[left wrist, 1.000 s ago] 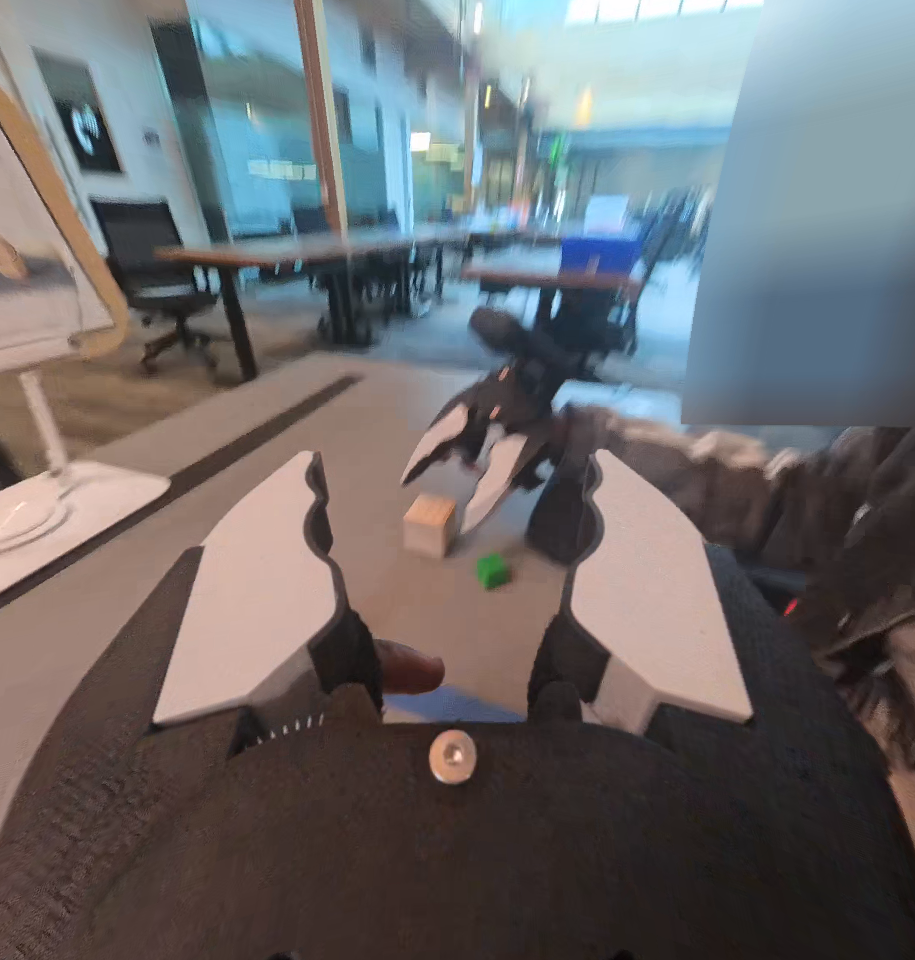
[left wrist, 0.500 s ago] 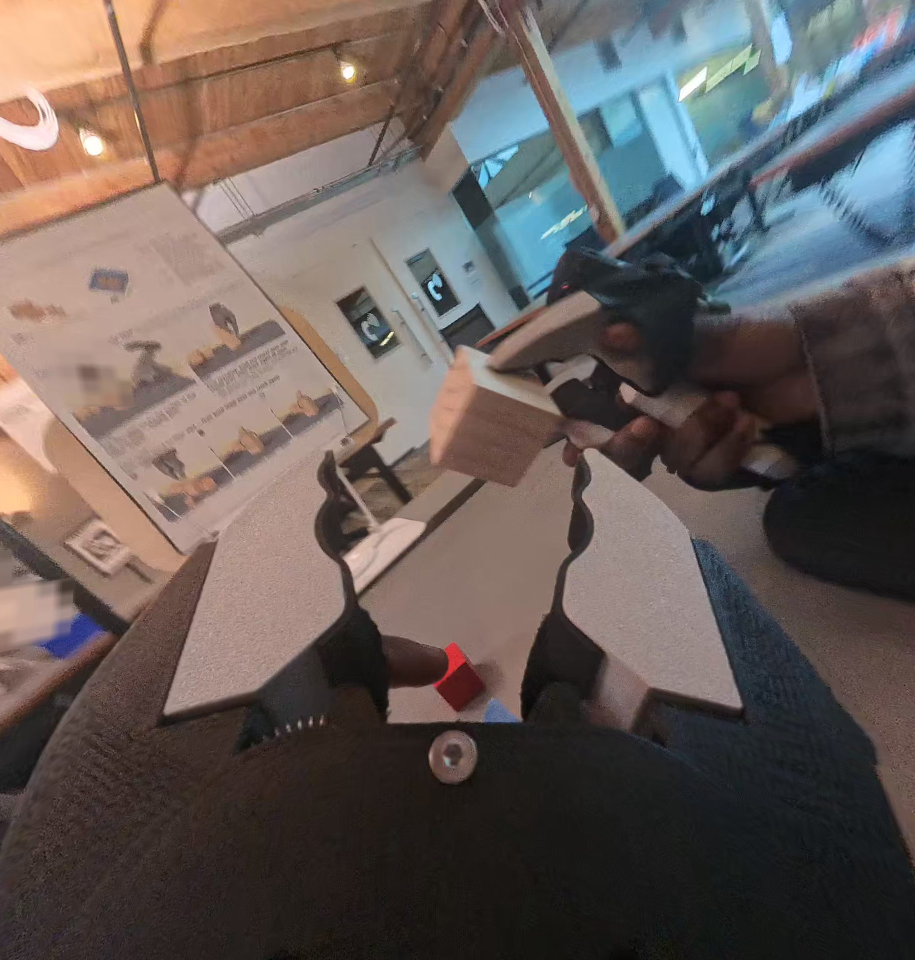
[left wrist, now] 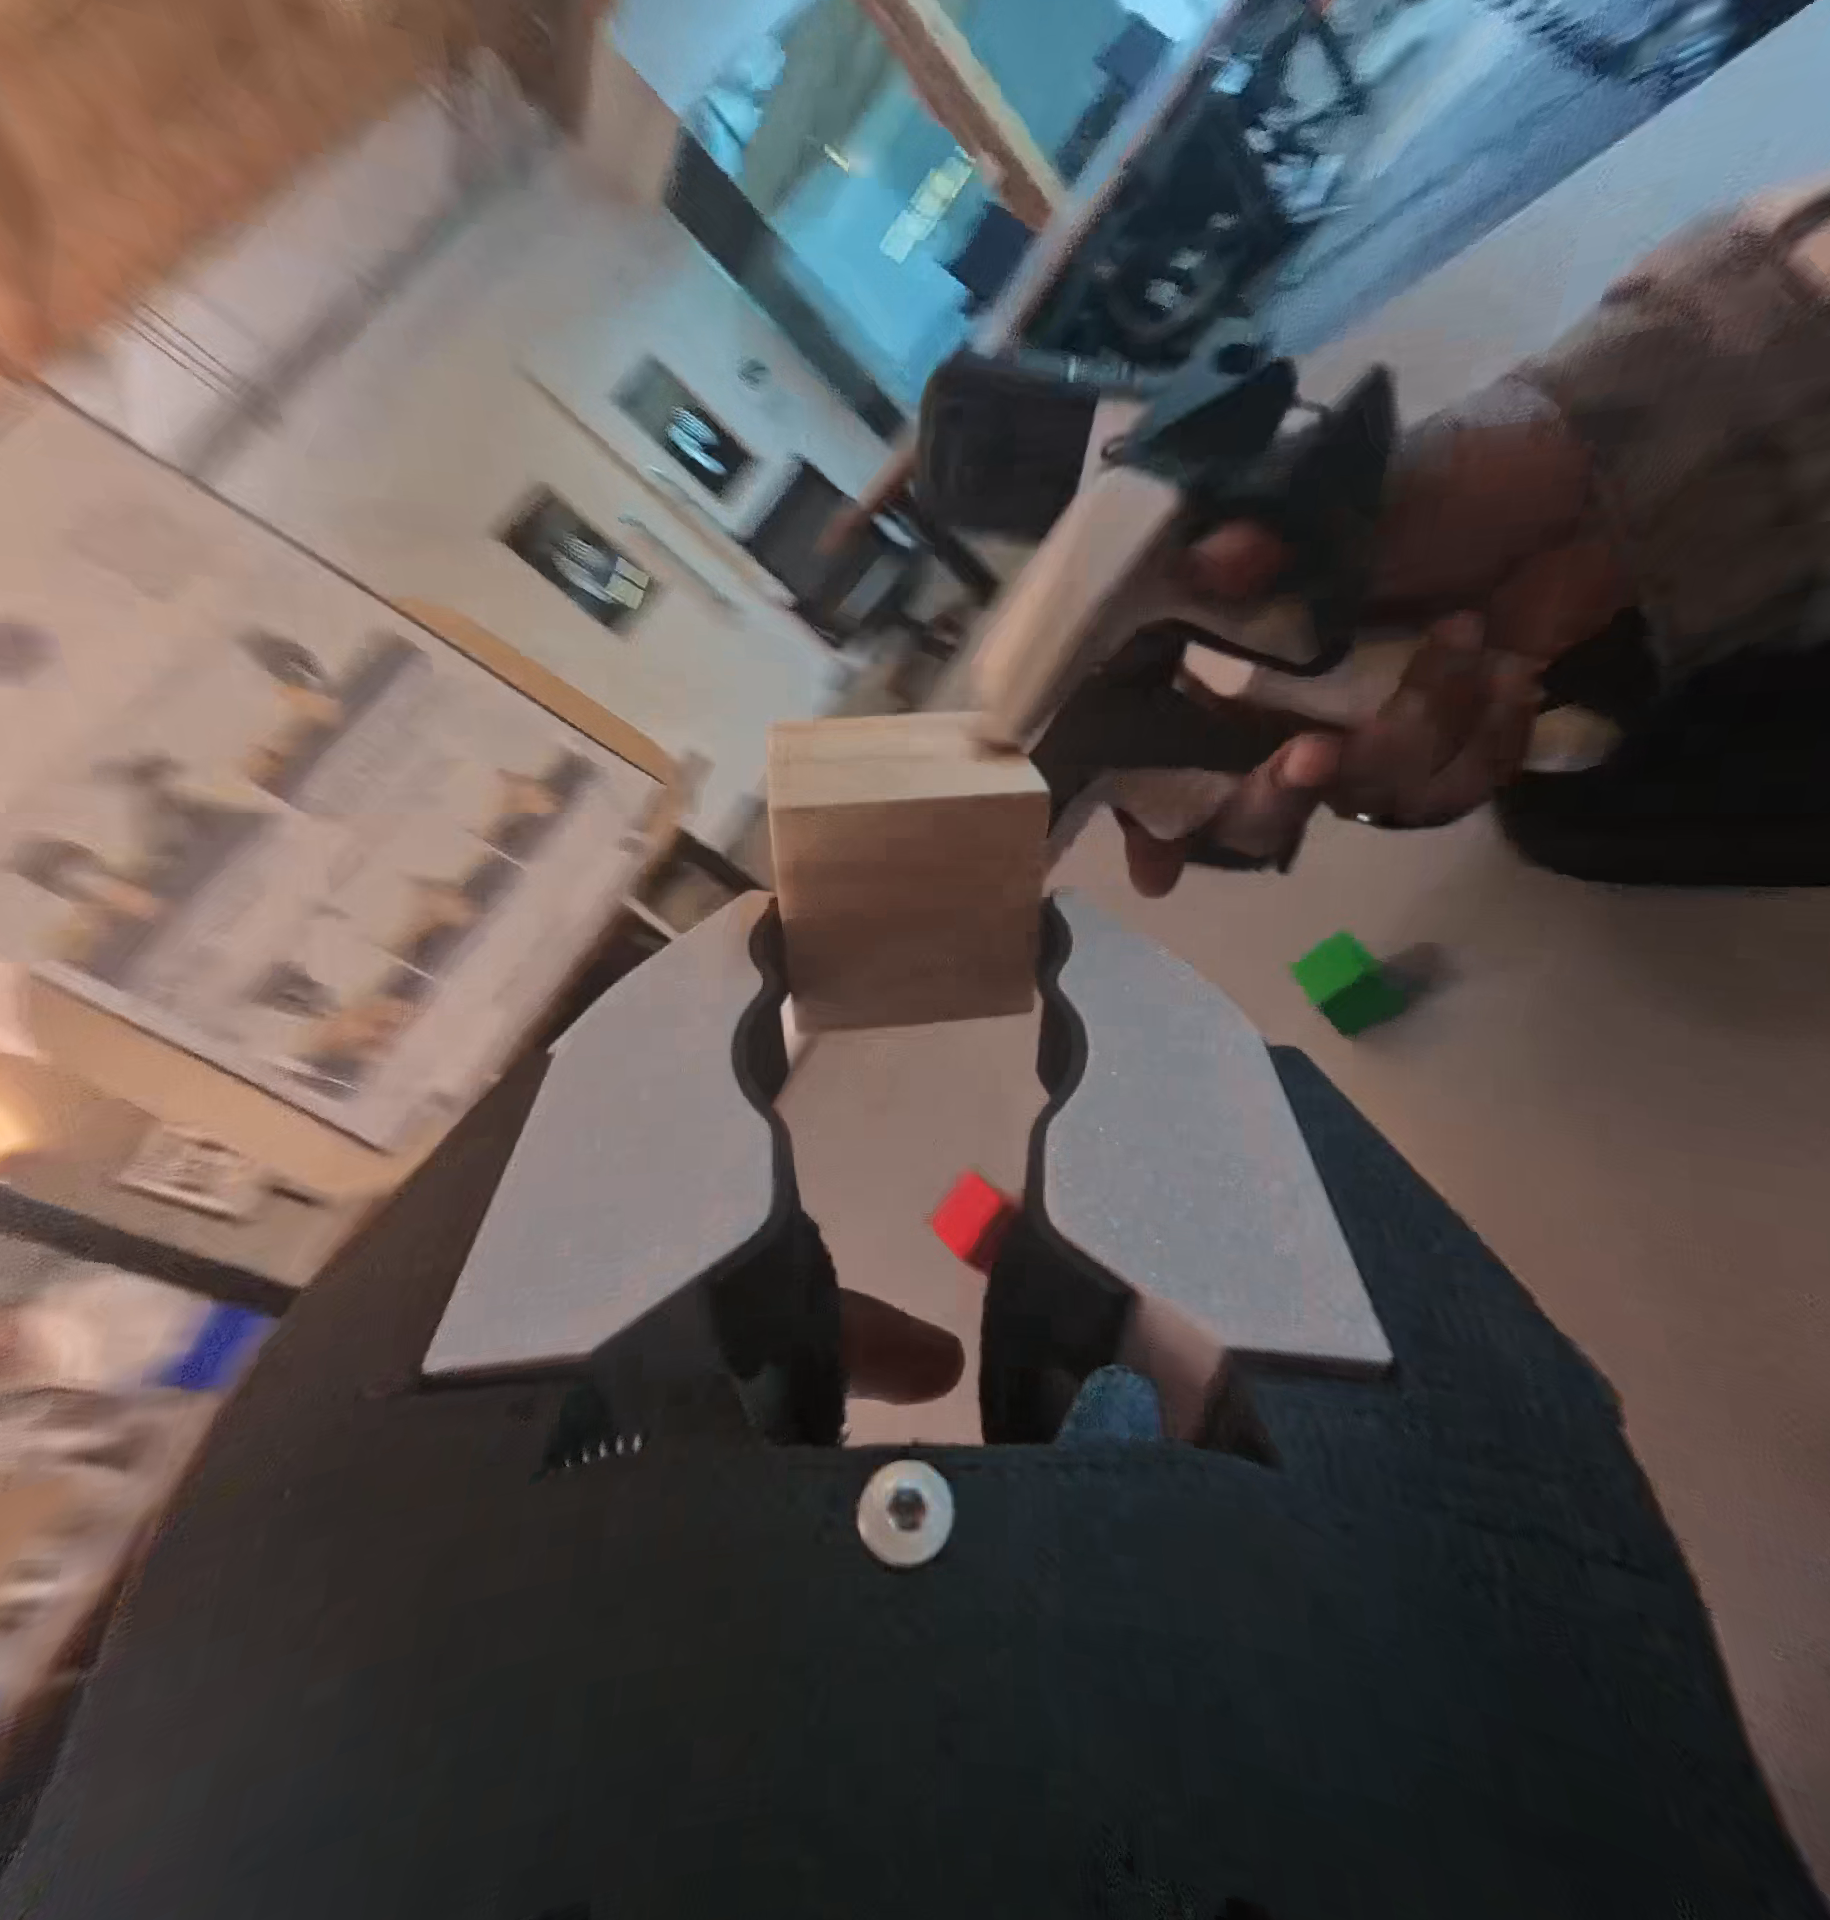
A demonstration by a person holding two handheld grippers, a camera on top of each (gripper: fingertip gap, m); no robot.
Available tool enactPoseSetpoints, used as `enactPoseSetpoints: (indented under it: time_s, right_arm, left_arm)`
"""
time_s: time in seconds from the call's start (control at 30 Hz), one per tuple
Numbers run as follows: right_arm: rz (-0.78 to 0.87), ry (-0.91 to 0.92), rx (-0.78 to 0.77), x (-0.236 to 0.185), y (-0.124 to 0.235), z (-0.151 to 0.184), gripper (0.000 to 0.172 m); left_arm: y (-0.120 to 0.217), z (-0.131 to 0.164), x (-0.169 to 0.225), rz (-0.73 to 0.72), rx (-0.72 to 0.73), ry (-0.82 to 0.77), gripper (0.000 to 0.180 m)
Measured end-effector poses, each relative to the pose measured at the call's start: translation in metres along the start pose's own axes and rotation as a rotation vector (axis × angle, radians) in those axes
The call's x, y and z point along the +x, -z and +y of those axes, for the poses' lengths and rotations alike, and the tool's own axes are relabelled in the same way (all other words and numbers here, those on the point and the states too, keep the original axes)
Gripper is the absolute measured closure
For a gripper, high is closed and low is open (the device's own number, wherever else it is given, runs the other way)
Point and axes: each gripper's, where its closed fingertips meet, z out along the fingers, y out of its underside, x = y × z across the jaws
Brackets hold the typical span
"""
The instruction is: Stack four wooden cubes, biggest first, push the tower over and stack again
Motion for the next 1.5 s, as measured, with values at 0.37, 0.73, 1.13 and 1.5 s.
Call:
enactPoseSetpoints:
  time_s: [0.37, 0.73, 1.13, 1.5]
  right_arm:
    - [0.36, 0.627, -0.465, 0.04, -0.003, 0.054, 0.081]
    - [0.382, 0.692, -0.454, 0.047, -0.002, 0.056, 0.073]
    - [0.396, 0.703, -0.48, 0.049, -0.001, 0.059, 0.074]
    - [0.396, 0.705, -0.484, 0.049, -0.001, 0.059, 0.074]
  left_arm:
    - [0.084, 0.101, -0.039, 0.91, -0.843, 0.046, 0.135]
    - [0.081, 0.129, -0.016, 1.07, -1.053, -0.05, 0.135]
    - [0.08, 0.137, -0.005, 1.104, -1.09, -0.031, 0.135]
    - [0.081, 0.138, -0.002, 1.119, -1.095, -0.012, 0.134]
